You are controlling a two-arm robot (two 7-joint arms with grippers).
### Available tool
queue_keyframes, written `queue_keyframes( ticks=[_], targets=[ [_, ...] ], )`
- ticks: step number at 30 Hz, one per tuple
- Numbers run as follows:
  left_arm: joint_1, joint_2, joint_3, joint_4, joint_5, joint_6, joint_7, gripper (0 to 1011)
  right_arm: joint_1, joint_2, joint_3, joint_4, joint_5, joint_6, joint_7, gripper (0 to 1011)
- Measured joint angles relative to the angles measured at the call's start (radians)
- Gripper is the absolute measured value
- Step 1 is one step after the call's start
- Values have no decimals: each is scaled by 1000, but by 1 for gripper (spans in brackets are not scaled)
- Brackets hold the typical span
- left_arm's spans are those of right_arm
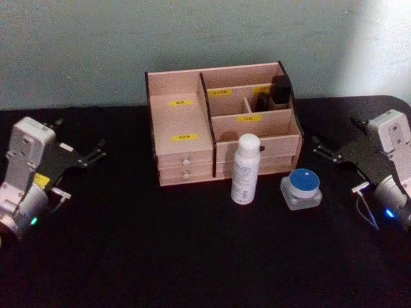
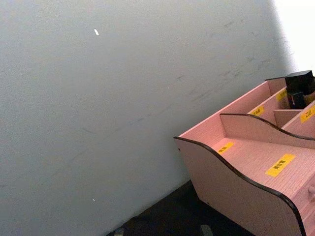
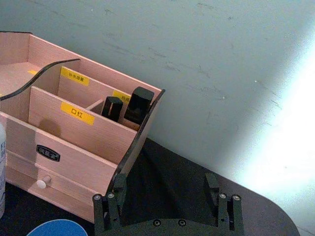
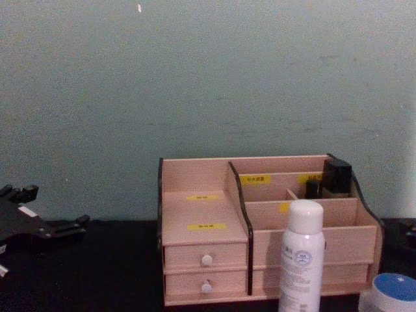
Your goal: Pick up the facial cleanser and watermelon frost from the table and place them into the tiered storage box.
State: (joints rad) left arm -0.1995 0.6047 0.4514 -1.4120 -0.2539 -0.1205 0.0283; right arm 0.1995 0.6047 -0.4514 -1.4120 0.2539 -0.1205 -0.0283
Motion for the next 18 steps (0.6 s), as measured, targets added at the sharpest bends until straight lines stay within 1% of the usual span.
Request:
queue_keyframes(
  ticks=[18],
  targets=[
    [0, 0, 0, 0, 0, 0, 0, 1001, 0, 0, 0, 0, 0, 0, 0, 1002]
  ],
)
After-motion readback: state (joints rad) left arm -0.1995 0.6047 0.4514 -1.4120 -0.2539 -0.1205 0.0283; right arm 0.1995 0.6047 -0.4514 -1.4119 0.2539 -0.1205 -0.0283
